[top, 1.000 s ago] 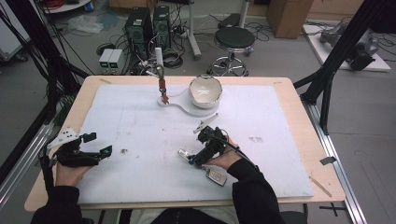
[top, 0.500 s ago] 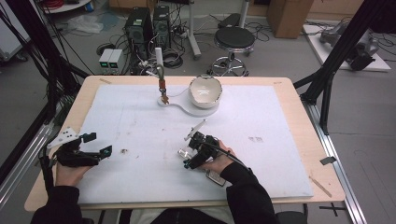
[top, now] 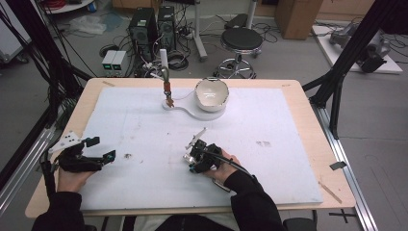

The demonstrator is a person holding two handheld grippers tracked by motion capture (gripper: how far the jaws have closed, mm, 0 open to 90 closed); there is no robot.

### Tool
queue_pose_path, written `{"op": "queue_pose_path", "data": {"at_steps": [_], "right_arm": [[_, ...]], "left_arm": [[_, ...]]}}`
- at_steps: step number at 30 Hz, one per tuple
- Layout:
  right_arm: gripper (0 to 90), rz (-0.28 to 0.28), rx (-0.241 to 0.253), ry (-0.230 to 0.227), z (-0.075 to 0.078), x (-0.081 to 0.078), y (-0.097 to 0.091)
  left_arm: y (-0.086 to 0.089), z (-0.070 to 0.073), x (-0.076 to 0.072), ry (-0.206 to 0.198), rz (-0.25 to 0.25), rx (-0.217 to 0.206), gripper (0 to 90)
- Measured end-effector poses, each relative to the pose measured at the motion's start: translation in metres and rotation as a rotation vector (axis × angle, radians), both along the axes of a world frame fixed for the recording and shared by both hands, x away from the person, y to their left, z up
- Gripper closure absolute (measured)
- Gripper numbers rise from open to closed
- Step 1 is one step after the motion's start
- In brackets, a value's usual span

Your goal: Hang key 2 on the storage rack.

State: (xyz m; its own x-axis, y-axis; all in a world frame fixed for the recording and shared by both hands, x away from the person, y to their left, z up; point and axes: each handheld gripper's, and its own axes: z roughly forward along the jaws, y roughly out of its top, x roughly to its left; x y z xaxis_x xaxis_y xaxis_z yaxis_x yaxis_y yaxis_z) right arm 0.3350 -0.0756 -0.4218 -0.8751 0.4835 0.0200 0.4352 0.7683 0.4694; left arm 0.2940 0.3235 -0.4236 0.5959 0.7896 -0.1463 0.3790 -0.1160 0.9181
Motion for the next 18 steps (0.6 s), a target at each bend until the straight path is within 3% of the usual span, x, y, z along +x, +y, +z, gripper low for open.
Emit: {"op": "queue_pose_path", "data": {"at_steps": [1, 6, 12, 18], "right_arm": [[73.5, 0.011, 0.002, 0.005, 0.000, -0.001, -0.001], [74.1, 0.019, 0.001, -0.024, 0.000, -0.004, -0.001], [74.4, -0.013, 0.103, -0.023, 0.003, -0.004, -0.016], [74.4, -0.013, 0.148, -0.012, 0.009, -0.003, -0.029]], "left_arm": [[0.000, 0.000, 0.000, -0.001, 0.001, -0.003, 6.0], [0.000, 0.000, 0.000, 0.000, -0.003, -0.012, 6.0], [-0.002, 0.000, 0.000, 0.004, -0.007, -0.009, 6.0], [-0.002, 0.000, 0.000, 0.001, -0.009, -0.011, 6.0]]}}
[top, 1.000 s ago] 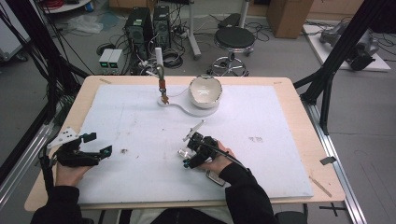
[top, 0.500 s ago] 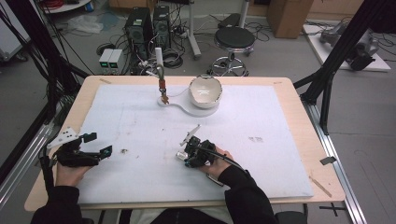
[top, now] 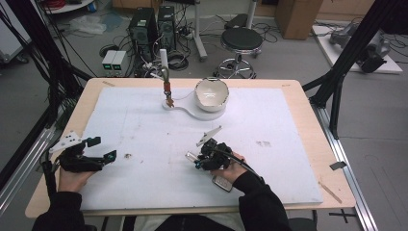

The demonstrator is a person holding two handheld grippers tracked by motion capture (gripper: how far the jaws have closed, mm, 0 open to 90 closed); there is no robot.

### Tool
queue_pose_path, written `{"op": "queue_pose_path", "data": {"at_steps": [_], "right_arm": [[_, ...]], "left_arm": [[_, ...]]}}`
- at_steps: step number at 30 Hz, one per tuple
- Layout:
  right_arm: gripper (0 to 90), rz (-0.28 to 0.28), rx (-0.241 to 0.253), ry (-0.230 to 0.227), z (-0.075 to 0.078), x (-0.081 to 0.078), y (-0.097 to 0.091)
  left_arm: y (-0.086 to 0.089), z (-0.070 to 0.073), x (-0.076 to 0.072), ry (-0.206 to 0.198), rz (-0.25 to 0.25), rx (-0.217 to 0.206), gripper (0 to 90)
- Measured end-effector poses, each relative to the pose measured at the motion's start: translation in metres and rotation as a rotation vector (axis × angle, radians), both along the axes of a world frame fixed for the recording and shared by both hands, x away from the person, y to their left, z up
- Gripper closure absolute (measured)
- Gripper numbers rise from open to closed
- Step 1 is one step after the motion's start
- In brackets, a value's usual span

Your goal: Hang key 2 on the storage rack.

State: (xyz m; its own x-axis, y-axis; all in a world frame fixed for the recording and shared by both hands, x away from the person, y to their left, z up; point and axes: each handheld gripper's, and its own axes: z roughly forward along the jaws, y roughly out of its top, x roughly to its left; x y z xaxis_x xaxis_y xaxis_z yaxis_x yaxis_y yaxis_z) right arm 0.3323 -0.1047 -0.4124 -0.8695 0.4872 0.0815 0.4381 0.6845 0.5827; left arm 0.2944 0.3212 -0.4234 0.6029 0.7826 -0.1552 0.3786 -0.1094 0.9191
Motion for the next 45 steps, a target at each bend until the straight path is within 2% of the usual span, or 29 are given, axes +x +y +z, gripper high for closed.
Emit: {"op": "queue_pose_path", "data": {"at_steps": [13, 20, 23, 28, 33, 35, 45], "right_arm": [[74.7, -0.043, 0.162, -0.063, 0.026, -0.002, -0.023], [74.6, -0.055, 0.214, -0.085, 0.039, -0.002, -0.033], [74.6, -0.051, 0.251, -0.099, 0.047, -0.002, -0.035], [74.6, -0.040, 0.294, -0.125, 0.063, -0.002, -0.035], [74.6, -0.034, 0.360, -0.158, 0.079, 0.001, -0.035], [74.6, -0.024, 0.384, -0.156, 0.085, 0.001, -0.032], [74.6, 0.047, 0.422, -0.204, 0.118, 0.005, -0.008]], "left_arm": [[0.000, 0.000, 0.000, 0.001, 0.001, -0.002, 6.0], [-0.002, 0.000, 0.000, 0.004, -0.008, 0.004, 6.0], [-0.003, 0.001, 0.000, 0.003, -0.009, 0.004, 6.0], [-0.005, 0.001, 0.000, 0.004, -0.015, 0.014, 6.0], [-0.005, 0.002, 0.000, 0.000, -0.012, 0.012, 6.0], [-0.005, 0.002, 0.000, 0.000, -0.011, 0.015, 6.0], [-0.006, 0.003, 0.000, -0.004, -0.022, 0.016, 6.0]]}}
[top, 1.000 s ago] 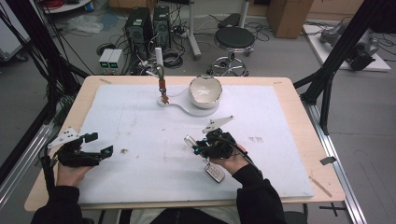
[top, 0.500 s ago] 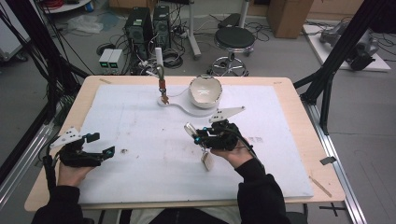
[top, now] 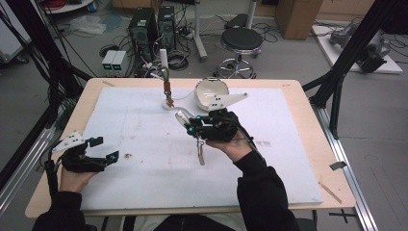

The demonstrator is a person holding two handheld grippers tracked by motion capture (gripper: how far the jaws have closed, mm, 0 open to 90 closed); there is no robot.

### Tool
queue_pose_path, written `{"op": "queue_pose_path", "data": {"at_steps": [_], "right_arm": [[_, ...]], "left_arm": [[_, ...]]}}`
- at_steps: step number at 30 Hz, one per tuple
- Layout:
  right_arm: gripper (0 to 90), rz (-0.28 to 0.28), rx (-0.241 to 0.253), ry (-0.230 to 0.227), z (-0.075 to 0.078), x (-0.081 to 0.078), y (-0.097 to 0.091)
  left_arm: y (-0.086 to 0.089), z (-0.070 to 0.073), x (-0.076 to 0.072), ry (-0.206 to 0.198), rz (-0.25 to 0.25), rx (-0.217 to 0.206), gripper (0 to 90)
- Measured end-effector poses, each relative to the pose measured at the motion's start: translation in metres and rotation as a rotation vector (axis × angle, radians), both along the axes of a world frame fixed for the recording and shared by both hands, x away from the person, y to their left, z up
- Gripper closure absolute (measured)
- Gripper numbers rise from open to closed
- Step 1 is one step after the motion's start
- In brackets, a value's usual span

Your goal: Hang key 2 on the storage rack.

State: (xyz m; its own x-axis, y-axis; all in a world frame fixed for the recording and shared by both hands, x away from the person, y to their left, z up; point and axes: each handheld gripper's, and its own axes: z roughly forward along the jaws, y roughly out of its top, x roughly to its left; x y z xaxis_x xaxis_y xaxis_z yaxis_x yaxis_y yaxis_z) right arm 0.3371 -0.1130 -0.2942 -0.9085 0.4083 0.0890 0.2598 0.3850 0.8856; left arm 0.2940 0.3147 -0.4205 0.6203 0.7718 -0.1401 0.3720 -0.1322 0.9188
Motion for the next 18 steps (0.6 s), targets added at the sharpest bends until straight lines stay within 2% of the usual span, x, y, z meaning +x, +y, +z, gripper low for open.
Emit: {"op": "queue_pose_path", "data": {"at_steps": [8, 13, 18], "right_arm": [[74.6, 0.026, 0.003, -0.024, 0.013, 0.004, 0.016], [74.6, 0.039, 0.013, -0.035, 0.020, 0.007, 0.026], [74.6, 0.052, 0.003, -0.044, 0.025, 0.007, 0.034]], "left_arm": [[0.002, 0.006, 0.001, -0.021, 0.025, -0.031, 6.0], [-0.003, 0.017, 0.006, -0.041, 0.004, -0.024, 6.0], [-0.009, 0.029, 0.011, -0.069, -0.010, -0.067, 6.0]]}}
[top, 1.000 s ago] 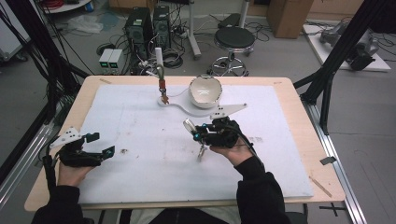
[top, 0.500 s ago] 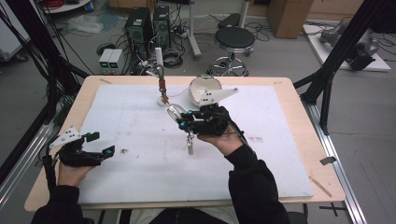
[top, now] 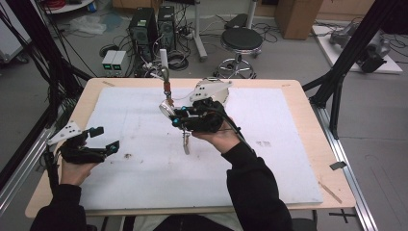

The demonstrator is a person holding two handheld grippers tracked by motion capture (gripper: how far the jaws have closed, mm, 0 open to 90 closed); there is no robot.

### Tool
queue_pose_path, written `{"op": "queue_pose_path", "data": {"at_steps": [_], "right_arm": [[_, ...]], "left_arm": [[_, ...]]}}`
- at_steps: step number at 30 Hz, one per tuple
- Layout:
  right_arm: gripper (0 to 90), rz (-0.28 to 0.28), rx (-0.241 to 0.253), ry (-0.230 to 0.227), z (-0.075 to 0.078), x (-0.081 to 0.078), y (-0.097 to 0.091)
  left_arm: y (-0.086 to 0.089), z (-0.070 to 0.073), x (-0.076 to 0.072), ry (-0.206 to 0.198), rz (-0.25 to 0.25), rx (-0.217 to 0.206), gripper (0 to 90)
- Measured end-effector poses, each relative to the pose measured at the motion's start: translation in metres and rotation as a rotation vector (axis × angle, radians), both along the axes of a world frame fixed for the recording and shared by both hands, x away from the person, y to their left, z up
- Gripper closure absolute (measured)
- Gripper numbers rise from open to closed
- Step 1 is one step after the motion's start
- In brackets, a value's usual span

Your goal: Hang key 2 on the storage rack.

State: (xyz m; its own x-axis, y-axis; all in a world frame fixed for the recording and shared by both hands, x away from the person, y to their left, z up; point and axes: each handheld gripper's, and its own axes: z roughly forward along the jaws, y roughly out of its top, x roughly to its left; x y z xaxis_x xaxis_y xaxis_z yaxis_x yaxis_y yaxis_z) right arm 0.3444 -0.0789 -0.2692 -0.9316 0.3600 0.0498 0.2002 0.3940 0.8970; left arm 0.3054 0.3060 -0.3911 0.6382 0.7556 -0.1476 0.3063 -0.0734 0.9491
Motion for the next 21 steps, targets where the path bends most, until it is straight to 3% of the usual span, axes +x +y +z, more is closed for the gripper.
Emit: {"op": "queue_pose_path", "data": {"at_steps": [7, 12, 21], "right_arm": [[74.6, 0.013, 0.002, -0.002, 0.001, -0.001, 0.007], [74.6, 0.018, 0.005, -0.003, 0.000, 0.001, 0.010], [74.6, 0.027, 0.010, 0.002, 0.003, 0.005, 0.019]], "left_arm": [[-0.012, 0.023, 0.008, -0.044, -0.037, -0.015, 6.0], [-0.020, 0.042, 0.011, -0.083, -0.069, -0.056, 6.0], [-0.037, 0.065, 0.019, -0.098, -0.130, -0.086, 8.1]]}}
